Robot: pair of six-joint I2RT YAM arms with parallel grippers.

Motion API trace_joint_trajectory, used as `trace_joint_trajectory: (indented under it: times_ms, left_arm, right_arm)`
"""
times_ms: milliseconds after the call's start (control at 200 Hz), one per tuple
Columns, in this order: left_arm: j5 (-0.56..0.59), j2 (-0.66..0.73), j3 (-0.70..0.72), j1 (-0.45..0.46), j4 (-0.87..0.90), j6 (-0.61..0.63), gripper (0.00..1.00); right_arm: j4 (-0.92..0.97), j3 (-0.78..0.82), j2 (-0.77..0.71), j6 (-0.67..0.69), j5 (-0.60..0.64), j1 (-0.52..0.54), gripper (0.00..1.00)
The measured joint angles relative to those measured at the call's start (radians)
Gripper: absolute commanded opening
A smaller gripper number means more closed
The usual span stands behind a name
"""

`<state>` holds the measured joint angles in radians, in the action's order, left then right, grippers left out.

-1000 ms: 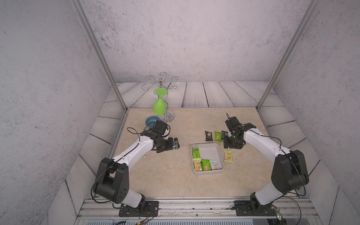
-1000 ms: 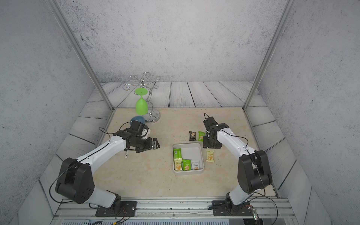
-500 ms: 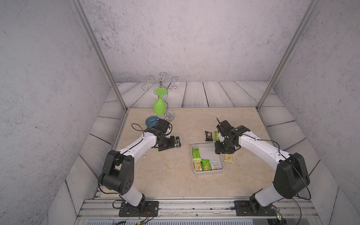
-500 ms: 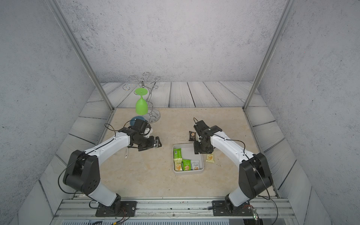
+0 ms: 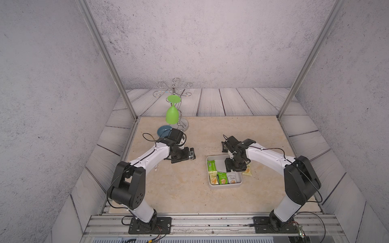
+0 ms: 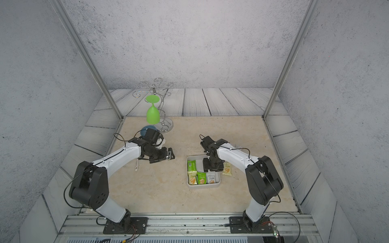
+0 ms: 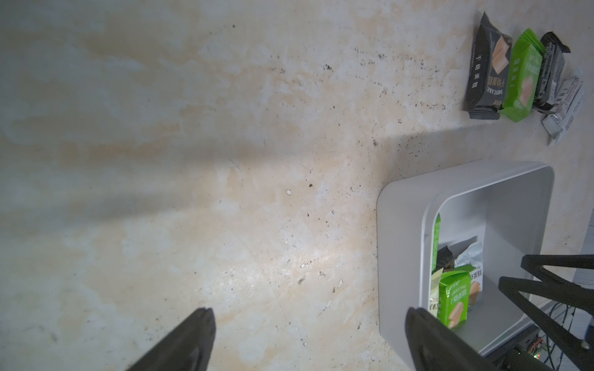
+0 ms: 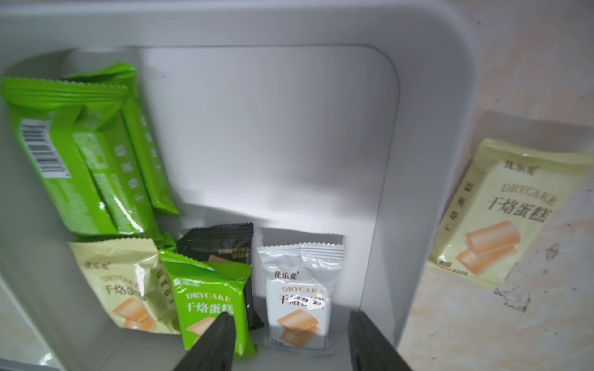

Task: Take the cookies out of the storage box
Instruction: Pick up the cookie from the storage box.

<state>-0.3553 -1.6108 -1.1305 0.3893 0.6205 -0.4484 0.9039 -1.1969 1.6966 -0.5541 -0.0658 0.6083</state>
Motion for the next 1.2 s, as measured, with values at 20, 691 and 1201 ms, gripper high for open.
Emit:
trace_joint_trajectory:
  times_ms: [20,691,1201]
  left_arm:
    - [0.0,0.001,0.0,0.0,0.001,0.0,0.98]
    - [0.004,0.023,0.007,0.0,0.005,0.005,0.98]
    - [0.011,0.032,0.007,0.0,0.007,0.011,0.98]
  right_arm:
    - [-0.002,0.003,0.003,-0.001,0.002,0.001,0.61]
    - [-0.054,0.065,0.074,-0.042,0.023,0.033,0.61]
    - [-0.046,0.046,0.132,-0.05,0.032,0.038,0.6]
